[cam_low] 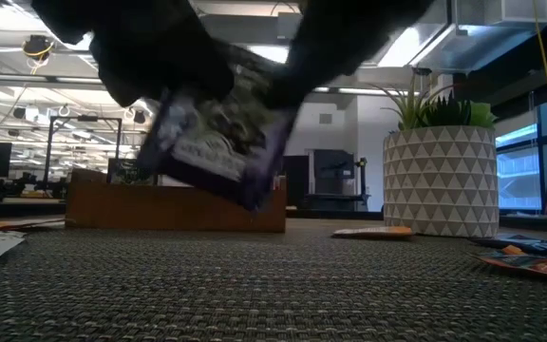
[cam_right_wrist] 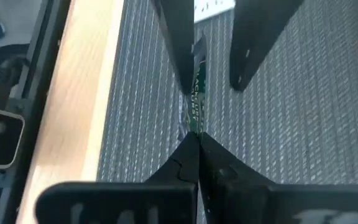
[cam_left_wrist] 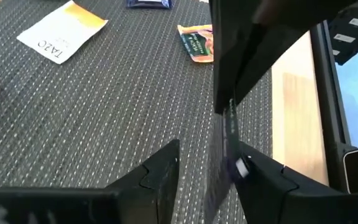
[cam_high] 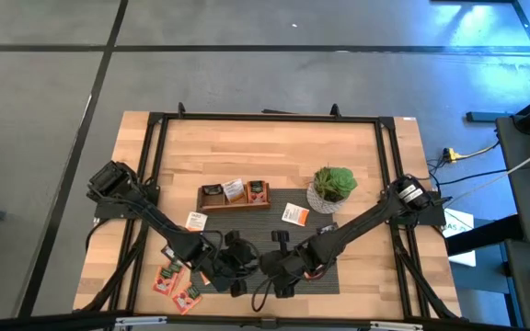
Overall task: Pick & Place Tea
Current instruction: Put the violet tea bag to the left section of the wooden organizer
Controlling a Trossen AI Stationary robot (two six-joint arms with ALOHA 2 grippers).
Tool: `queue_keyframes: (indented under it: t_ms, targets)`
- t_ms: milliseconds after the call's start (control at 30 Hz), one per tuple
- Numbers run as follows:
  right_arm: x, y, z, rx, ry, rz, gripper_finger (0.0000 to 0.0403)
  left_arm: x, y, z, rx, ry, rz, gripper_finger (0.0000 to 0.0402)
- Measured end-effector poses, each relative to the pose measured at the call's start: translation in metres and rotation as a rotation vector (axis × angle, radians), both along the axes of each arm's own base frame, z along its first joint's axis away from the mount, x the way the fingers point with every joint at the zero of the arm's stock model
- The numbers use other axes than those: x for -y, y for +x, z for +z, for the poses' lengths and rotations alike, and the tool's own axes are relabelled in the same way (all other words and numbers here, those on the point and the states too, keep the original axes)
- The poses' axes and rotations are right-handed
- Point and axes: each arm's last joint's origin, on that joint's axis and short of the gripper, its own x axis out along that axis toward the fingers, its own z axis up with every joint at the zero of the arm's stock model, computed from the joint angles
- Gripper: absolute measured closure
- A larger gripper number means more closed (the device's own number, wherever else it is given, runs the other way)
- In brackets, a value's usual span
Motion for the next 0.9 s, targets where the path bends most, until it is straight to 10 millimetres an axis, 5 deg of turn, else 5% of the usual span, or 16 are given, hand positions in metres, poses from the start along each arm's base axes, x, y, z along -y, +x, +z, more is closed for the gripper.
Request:
queue_keyframes:
  t_ms: [900]
  targets:
    - [0.0034,-0.0023,-0.0003,-0.052,-0.025,0.034,0.0394,0.0011,0.0023,0.0025,0.028,0.019,-0.033,0.0398]
